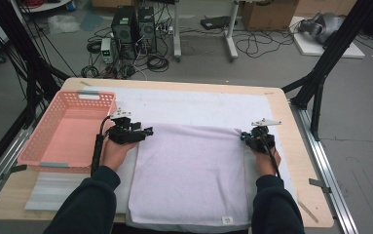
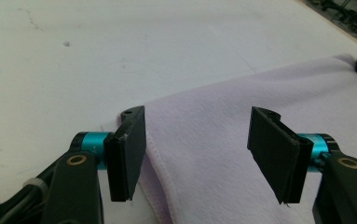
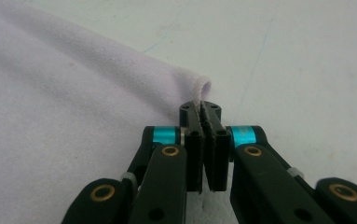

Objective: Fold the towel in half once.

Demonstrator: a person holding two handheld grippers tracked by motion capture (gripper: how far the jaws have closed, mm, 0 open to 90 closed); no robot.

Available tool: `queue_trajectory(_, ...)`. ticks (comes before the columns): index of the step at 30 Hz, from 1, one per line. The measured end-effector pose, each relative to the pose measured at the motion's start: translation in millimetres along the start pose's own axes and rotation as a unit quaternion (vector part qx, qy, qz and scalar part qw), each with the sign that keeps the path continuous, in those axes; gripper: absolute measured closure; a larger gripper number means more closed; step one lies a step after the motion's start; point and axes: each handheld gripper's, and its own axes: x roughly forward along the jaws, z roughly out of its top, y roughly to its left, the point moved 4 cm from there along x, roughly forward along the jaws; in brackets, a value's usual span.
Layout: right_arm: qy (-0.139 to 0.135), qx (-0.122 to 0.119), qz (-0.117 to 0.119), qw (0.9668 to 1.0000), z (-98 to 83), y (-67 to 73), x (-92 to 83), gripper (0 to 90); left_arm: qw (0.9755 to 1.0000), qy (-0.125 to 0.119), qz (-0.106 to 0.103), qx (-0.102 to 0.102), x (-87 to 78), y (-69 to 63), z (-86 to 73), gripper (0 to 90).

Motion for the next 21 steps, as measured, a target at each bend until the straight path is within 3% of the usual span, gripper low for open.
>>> queue_trajectory(2,-0.006,-0.001,-0.001,1.0,1.2,0.2,-1.3,73.7,0.9999,0.007,0.006,-0.005,4.7,5.9,1.5,37.4)
queue_trajectory(3,-0.017,0.01,0.001,0.9998,2.6,-1.3,-3.5,67.4,0.9999,0.007,0.012,-0.003,7.7,8.6,2.5,37.2)
queue_trajectory(6,-0.04,0.037,0.016,0.9984,9.0,-8.8,-6.7,58.6,0.9996,0.012,0.024,-0.002,17.6,17.2,6.4,37.3)
queue_trajectory(10,-0.035,0.037,0.038,0.998,18.0,-11.2,2.0,50.9,0.9988,0.035,0.033,-0.006,33.6,25.8,6.5,38.7)
queue_trajectory(13,-0.009,0.026,0.051,0.9983,18.4,-8.3,14.1,50.1,0.9973,0.065,0.036,0.003,43.1,27.4,3.4,40.6)
queue_trajectory(15,0.006,0.021,0.06,0.998,16.4,-5.9,21.2,49.3,0.9968,0.069,0.036,0.021,45.2,25.4,1.2,45.6)
queue_trajectory(17,0.007,0.007,0.054,0.9985,16.7,-4.0,21.8,50.4,0.9951,0.077,0.036,0.051,43.8,24.6,0.2,51.7)
queue_trajectory(18,0.009,-0.002,0.05,0.9987,16.7,-3.0,21.6,53.0,0.9946,0.077,0.035,0.06,43.1,24.7,-0.2,59.8)
queue_trajectory(20,0.014,-0.023,0.064,0.9976,17.5,0.6,21.0,73.6,0.995,0.083,0.021,0.05,41.6,24.9,-0.2,78.7)
queue_trajectory(21,0.015,-0.044,0.071,0.9964,18.6,3.9,20.7,82.9,0.995,0.083,0.025,0.051,42.0,24.1,0.3,83.2)
